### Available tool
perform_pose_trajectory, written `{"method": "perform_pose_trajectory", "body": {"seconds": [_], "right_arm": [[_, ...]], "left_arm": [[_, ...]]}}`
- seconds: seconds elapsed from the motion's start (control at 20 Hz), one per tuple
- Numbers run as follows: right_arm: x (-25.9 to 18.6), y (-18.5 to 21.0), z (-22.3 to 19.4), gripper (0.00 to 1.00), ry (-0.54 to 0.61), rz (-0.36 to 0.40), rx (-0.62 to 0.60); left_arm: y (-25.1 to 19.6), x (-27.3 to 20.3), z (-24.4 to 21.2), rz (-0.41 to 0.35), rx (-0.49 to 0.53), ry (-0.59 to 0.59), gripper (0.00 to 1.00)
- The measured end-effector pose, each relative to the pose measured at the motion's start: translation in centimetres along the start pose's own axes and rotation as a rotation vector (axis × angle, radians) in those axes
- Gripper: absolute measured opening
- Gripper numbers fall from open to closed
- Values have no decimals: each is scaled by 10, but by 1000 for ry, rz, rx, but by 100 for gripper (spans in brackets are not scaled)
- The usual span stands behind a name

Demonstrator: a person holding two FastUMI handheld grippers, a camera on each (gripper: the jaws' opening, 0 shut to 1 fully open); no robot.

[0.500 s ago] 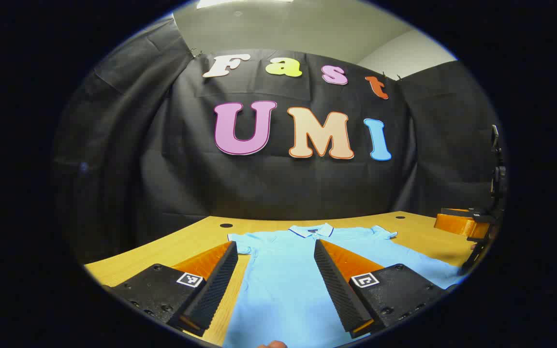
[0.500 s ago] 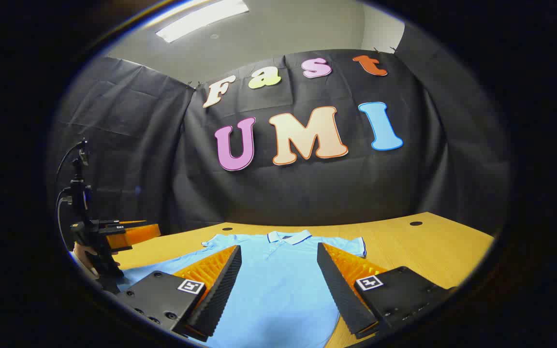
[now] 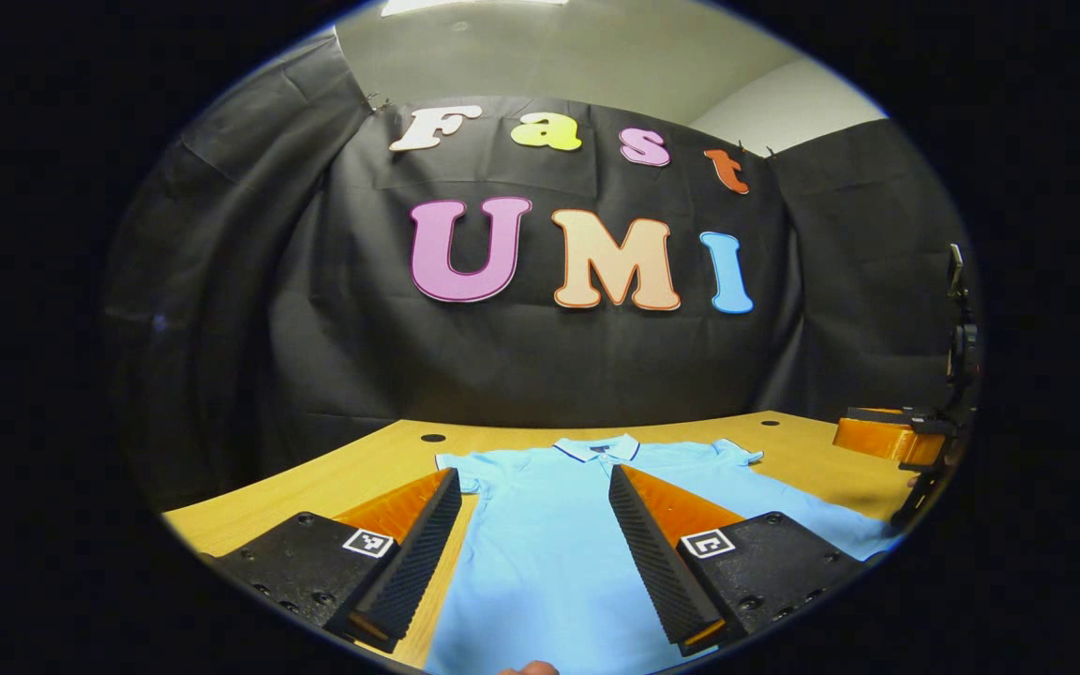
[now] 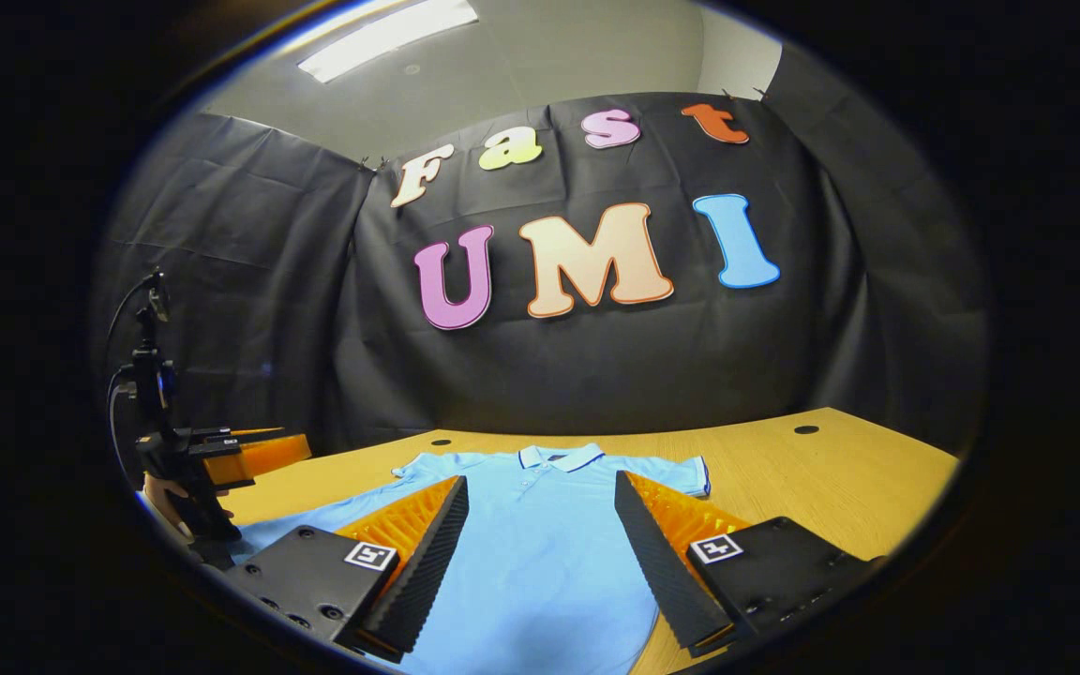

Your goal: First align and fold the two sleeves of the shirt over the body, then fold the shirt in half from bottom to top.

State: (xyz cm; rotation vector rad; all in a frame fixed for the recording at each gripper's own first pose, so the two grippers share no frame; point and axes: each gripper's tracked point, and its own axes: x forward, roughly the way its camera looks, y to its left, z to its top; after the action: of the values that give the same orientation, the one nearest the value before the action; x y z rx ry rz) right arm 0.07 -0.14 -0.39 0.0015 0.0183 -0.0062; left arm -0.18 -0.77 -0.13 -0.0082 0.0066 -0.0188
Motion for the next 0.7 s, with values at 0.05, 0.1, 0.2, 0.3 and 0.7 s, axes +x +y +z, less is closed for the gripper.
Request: {"method": "perform_pose_trajectory", "body": {"seconds": [0.05,0.1,0.2,0.3,0.7], "right_arm": [[0,0,-2,98,7,0,-1],[0,0,-4,98,16,-1,0],[0,1,-5,98,23,0,3],[1,0,-6,98,28,-5,2],[21,-30,-1,97,90,-81,44]], "left_arm": [[-1,0,-1,-6,-3,3,95],[-2,0,-2,-8,-6,6,95],[-2,1,-4,-11,-9,13,95],[-1,1,-5,-8,-10,15,95],[-1,3,-8,-9,-13,24,95]]}}
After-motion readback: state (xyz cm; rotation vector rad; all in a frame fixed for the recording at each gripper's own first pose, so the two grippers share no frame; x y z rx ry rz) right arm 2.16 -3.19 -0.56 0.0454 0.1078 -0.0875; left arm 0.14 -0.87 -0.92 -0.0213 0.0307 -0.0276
